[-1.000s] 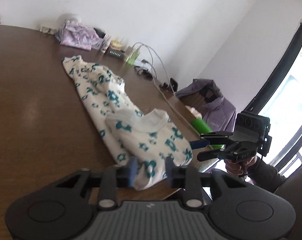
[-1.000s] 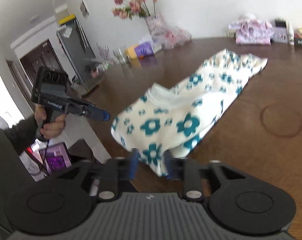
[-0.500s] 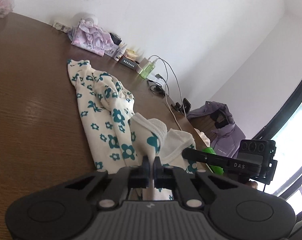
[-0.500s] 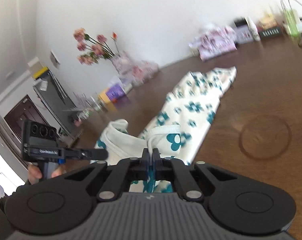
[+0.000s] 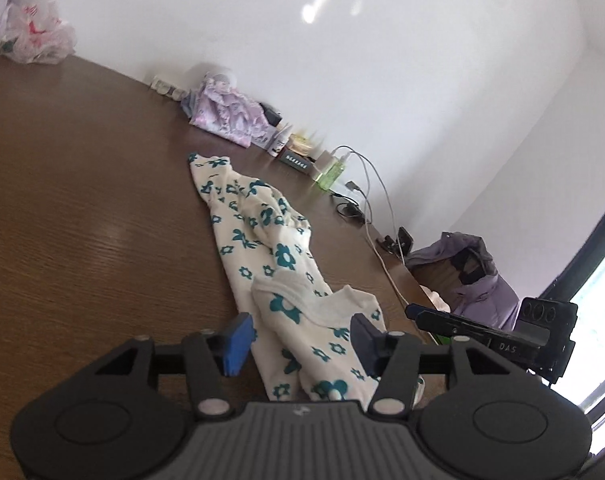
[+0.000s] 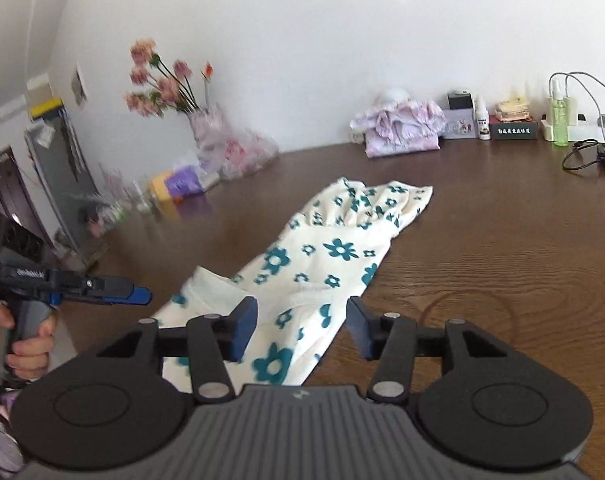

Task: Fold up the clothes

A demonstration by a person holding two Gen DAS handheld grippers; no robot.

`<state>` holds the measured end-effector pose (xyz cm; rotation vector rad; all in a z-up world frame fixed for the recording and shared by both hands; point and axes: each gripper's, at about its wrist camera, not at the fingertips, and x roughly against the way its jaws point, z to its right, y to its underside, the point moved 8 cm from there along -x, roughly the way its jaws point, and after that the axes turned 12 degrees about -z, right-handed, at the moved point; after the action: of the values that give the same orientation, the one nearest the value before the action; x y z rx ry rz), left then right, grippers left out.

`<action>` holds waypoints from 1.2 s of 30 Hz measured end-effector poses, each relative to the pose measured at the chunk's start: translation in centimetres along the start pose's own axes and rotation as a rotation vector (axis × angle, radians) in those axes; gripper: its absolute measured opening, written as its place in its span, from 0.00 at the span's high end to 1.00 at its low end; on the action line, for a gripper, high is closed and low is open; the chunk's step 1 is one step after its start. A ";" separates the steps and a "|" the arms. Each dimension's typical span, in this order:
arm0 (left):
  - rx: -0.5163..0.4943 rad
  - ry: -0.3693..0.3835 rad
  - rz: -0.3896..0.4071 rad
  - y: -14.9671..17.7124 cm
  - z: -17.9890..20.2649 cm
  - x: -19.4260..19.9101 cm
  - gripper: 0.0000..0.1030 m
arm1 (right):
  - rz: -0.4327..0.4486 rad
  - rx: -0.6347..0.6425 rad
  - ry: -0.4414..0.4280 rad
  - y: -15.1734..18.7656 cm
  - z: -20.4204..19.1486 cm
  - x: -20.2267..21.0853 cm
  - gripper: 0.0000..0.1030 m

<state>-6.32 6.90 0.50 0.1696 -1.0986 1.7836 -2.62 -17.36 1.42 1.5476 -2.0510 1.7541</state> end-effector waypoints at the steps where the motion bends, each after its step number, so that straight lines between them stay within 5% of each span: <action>1: -0.014 0.007 -0.012 0.6 0.6 -0.1 0.43 | -0.025 0.020 -0.040 1.0 -0.6 0.3 0.46; 3: -0.036 0.016 -0.050 1.9 1.7 -1.1 0.44 | -0.080 0.064 -0.115 3.0 -1.8 0.7 0.46; 7: -0.073 0.016 -0.098 3.5 2.9 -3.4 0.46 | -0.151 0.192 -0.079 5.4 -3.7 -1.6 0.46; 10: -0.007 0.011 -0.119 3.9 1.8 -4.1 0.84 | -0.125 0.237 -0.063 5.0 -4.2 -2.7 0.47; 16: 0.200 0.115 -0.111 4.2 -1.6 -3.8 0.85 | -0.120 0.380 -0.123 4.4 -5.6 -4.1 0.48; 20: 0.245 0.165 -0.116 4.0 -2.4 -3.8 0.85 | -0.146 0.428 -0.212 4.6 -6.2 -4.6 0.49; 21: 0.241 0.158 -0.117 3.9 -2.4 -3.7 0.85 | -0.154 0.434 -0.239 4.7 -6.3 -4.7 0.53; 24: 0.229 0.135 -0.122 3.5 -2.7 -3.5 0.85 | -0.216 0.381 -0.255 4.8 -5.0 -4.5 0.94; 36: 0.140 0.131 -0.176 4.4 -0.8 -4.0 0.84 | -0.213 0.147 -0.179 8.9 -4.3 -1.3 0.97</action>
<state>-7.58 4.42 -4.80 0.2239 -0.8404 1.6881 -10.28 -14.45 -4.20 1.9493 -1.7773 1.7803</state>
